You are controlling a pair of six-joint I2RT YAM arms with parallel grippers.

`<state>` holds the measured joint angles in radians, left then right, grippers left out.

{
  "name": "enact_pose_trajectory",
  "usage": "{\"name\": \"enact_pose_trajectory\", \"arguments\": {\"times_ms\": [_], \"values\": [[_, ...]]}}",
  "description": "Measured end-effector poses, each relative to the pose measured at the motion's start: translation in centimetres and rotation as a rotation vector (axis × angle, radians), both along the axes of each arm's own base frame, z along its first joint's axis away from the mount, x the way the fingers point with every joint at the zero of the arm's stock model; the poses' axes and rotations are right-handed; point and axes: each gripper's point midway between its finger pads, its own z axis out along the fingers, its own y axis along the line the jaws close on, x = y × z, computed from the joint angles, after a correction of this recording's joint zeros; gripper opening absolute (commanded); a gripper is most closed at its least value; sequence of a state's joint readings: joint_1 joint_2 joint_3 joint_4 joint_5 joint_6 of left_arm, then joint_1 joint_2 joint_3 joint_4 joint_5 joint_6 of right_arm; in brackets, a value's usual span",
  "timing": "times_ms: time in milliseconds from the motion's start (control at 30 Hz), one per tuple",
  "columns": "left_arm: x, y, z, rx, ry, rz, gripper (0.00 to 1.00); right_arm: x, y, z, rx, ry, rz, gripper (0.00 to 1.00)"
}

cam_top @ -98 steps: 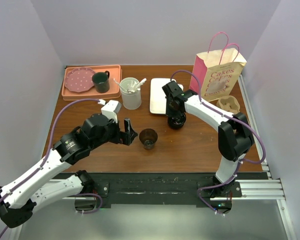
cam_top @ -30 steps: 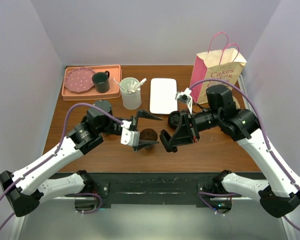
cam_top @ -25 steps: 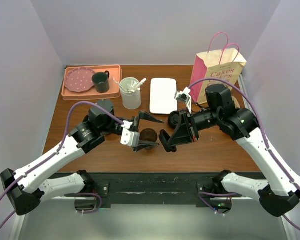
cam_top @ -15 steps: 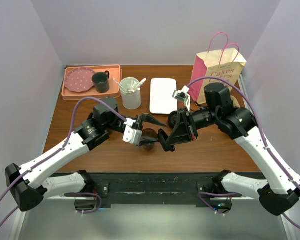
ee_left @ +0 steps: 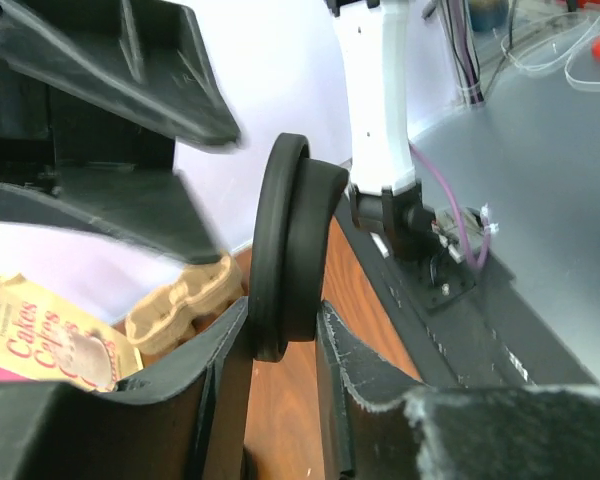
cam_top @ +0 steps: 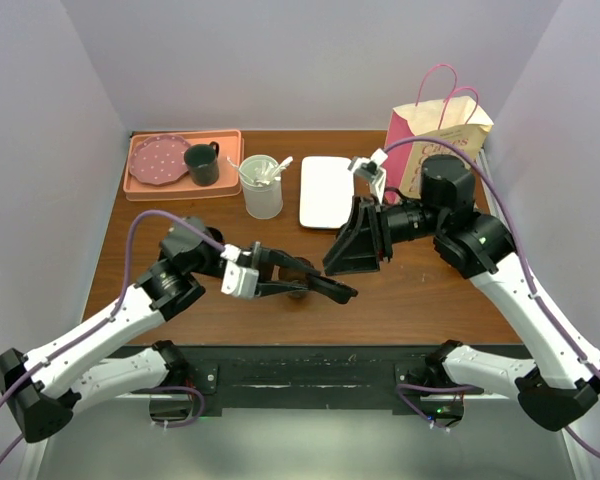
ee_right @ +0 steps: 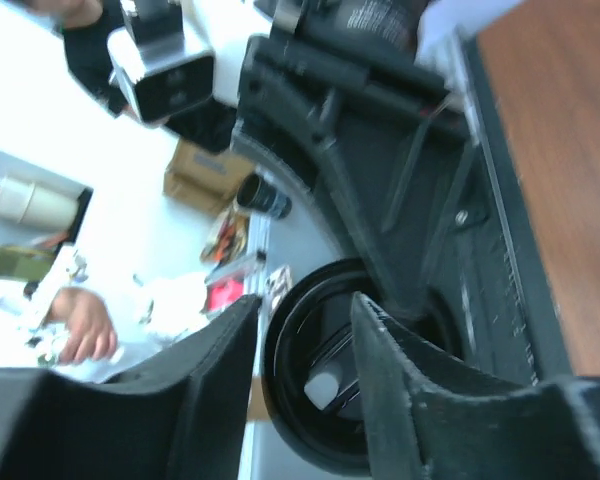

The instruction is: Pack the takeout coffee

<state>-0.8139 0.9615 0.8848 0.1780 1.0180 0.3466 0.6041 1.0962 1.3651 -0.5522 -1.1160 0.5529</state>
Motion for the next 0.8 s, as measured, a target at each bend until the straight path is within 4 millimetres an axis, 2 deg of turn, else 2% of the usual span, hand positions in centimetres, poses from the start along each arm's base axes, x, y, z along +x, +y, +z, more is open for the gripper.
{"name": "enact_pose_trajectory", "arguments": {"times_ms": [100, 200, 300, 433, 567, 700, 800], "values": [[-0.7, 0.9, 1.0, -0.052, 0.038, 0.027, 0.25, 1.1, 0.5, 1.8, 0.042, -0.029, -0.064, 0.66], [-0.6, 1.5, 1.8, -0.084, 0.128, 0.075, 0.24, 3.1, 0.8, 3.9, 0.084, -0.076, -0.191, 0.7], [0.0, 1.5, 2.1, -0.09, 0.261, 0.126, 0.25, 5.0, 0.5, 5.7, 0.125, -0.122, -0.345, 0.72], [1.9, 1.0, 1.5, -0.065, 0.508, 0.228, 0.23, 6.9, -1.1, 7.6, 0.185, -0.189, -0.545, 0.75], [3.8, 0.8, 1.8, -0.065, 0.724, 0.338, 0.23, 6.4, -3.2, 7.8, 0.249, -0.245, -0.649, 0.82], [5.0, 1.5, 3.3, -0.135, 0.889, 0.423, 0.22, 5.5, -4.6, 6.8, 0.278, -0.265, -0.691, 0.86], [5.5, 2.6, 4.7, -0.216, 1.009, 0.465, 0.22, 5.1, -4.9, 6.1, 0.288, -0.267, -0.691, 0.88]]}}
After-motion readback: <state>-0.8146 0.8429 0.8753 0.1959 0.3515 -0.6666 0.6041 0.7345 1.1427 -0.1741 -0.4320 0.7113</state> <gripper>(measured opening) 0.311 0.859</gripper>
